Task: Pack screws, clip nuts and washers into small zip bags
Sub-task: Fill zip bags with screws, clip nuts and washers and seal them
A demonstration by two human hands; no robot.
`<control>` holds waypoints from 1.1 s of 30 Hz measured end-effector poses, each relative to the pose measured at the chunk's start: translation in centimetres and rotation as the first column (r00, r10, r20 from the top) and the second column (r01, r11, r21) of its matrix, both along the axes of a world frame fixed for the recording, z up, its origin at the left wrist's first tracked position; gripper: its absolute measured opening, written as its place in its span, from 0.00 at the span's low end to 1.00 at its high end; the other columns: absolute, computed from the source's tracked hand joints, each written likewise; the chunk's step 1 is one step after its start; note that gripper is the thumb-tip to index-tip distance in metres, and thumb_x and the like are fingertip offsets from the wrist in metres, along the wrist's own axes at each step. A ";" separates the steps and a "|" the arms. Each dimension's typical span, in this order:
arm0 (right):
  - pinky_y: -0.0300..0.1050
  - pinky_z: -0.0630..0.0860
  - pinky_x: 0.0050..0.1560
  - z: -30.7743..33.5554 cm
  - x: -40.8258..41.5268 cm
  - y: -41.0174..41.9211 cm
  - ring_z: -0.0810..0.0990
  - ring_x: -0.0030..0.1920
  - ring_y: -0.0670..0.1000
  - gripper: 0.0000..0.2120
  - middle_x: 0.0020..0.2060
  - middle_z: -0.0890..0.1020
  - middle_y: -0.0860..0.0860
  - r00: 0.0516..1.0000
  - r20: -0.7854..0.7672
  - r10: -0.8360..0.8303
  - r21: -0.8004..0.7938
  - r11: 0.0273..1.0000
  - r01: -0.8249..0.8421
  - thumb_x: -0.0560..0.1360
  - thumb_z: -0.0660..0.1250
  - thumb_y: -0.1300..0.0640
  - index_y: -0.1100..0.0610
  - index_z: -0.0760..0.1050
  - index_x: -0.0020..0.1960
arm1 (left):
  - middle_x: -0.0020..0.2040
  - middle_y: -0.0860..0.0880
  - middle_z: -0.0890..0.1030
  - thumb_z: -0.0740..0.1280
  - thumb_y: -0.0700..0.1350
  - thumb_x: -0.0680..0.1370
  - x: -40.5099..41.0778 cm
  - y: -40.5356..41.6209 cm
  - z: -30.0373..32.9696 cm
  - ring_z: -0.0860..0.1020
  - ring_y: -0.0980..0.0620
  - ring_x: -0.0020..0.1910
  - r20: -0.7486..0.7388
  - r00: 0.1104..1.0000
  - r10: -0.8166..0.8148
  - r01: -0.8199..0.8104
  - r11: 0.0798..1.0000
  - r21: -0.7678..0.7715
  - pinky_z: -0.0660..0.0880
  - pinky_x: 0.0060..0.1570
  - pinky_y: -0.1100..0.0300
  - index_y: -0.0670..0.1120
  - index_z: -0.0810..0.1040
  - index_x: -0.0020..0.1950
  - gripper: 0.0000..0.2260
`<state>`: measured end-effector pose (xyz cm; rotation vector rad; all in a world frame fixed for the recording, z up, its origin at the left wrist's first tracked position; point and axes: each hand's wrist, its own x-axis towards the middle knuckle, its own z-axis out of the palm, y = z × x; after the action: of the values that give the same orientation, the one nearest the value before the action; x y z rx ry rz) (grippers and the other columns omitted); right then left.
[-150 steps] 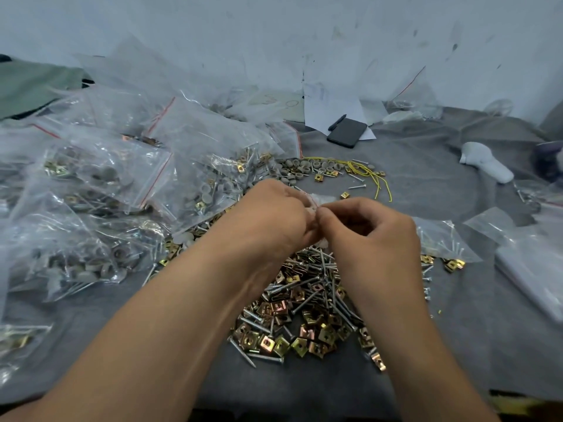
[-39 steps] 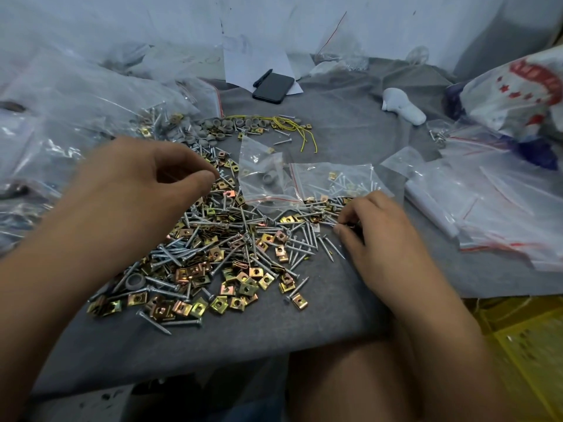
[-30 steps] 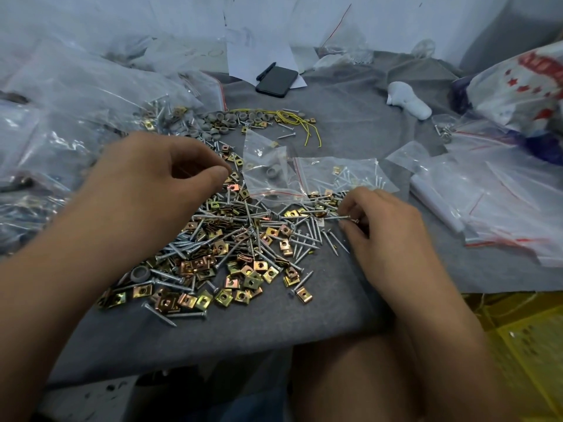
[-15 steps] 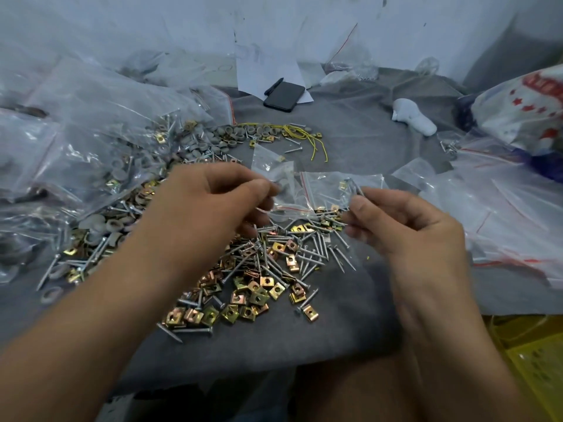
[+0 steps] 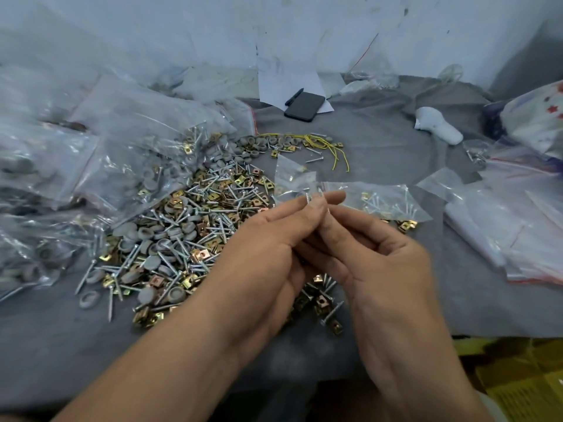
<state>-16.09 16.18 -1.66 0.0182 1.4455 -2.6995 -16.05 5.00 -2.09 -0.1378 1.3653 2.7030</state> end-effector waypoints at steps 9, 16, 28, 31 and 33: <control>0.48 0.85 0.43 0.8 0.6 -0.3 0.89 0.45 0.62 0.12 0.45 0.87 0.64 0.999 -0.010 -0.052 -0.060 0.997 0.052 0.72 0.72 0.67 0.70 0.80 0.55 | 0.56 0.41 0.87 0.70 0.41 0.78 -0.5 -0.6 0.2 0.87 0.48 0.54 -0.074 0.997 -0.016 0.016 1.000 -0.006 0.83 0.54 0.59 0.39 0.86 0.62 0.14; 0.47 0.86 0.44 0.4 0.5 0.7 0.89 0.46 0.61 0.08 0.45 0.88 0.62 0.998 -0.057 0.025 0.102 0.995 -0.019 0.77 0.69 0.67 0.63 0.85 0.54 | 0.55 0.43 0.89 0.71 0.42 0.82 -0.7 -2.2 -0.1 0.86 0.45 0.60 -0.222 0.975 -0.026 -0.076 0.894 -0.442 0.78 0.67 0.42 0.44 0.87 0.61 0.10; 0.46 0.83 0.48 0.2 0.2 0.3 0.87 0.42 0.45 0.07 0.42 0.88 0.46 0.949 -0.304 -0.080 0.698 0.660 0.279 0.78 0.74 0.58 0.47 0.89 0.49 | 0.46 0.36 0.85 0.64 0.56 0.84 0.3 2.2 0.3 0.85 0.48 0.41 0.115 0.992 0.047 -0.051 0.998 0.030 0.84 0.43 0.57 0.38 0.82 0.53 0.21; 0.29 0.72 0.52 0.3 0.6 -0.7 0.80 0.45 0.43 0.07 0.47 0.84 0.46 0.861 -0.509 0.010 0.815 0.328 0.478 0.76 0.74 0.56 0.49 0.88 0.53 | 0.53 0.33 0.84 0.65 0.57 0.83 0.7 2.2 0.6 0.84 0.39 0.52 0.168 0.986 0.003 -0.024 0.992 0.120 0.80 0.61 0.47 0.35 0.82 0.62 0.25; 0.27 0.68 0.52 0.3 0.7 -1.0 0.80 0.47 0.44 0.08 0.49 0.84 0.47 0.841 -0.537 0.071 0.816 0.298 0.496 0.77 0.73 0.59 0.51 0.87 0.54 | 0.55 0.33 0.85 0.65 0.54 0.84 0.6 1.7 0.5 0.86 0.38 0.52 0.185 0.978 0.100 -0.108 0.994 0.034 0.82 0.58 0.48 0.35 0.83 0.63 0.22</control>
<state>-15.40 15.20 -1.41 -0.4526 3.2040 -1.4992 -15.49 6.74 -1.58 -0.4548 1.2793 2.7206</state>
